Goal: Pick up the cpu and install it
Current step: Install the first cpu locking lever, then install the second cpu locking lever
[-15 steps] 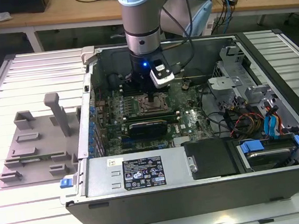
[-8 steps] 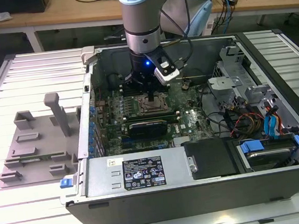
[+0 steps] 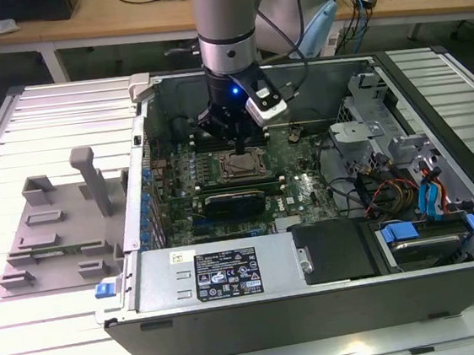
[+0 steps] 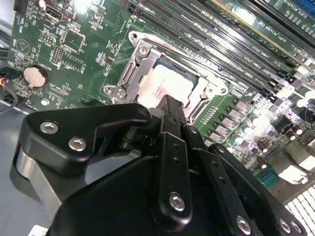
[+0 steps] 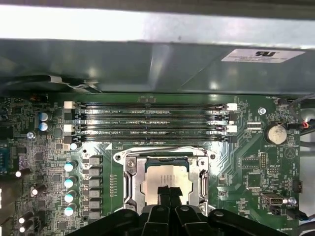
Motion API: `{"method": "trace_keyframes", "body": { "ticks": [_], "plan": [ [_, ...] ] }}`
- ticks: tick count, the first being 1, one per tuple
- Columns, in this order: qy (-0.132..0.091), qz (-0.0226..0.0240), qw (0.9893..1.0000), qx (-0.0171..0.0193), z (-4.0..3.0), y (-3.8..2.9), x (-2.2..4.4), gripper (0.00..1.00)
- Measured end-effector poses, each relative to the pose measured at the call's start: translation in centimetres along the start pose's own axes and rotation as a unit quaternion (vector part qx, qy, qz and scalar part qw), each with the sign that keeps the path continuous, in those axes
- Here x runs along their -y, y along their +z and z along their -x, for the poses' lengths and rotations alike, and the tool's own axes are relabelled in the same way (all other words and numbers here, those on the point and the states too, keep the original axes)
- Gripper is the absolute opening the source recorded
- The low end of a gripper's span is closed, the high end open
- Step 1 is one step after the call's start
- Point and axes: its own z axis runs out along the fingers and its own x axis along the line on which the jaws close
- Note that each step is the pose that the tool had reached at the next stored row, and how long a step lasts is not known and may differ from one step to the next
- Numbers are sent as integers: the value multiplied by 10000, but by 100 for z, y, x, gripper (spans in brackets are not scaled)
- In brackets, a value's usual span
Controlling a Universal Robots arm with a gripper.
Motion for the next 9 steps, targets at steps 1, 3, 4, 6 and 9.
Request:
{"method": "trace_keyframes", "body": {
  "ticks": [1,3,4,6,9],
  "plan": [
    [0,0,10000,0,2,-24,0,11],
    [-1,1,10000,0,8,-59,0,11],
    [-1,1,10000,-2,14,-63,3,11],
    [0,0,10000,-4,16,-65,5,11],
    [-1,0,10000,-4,18,-64,10,11]
  ]
}}
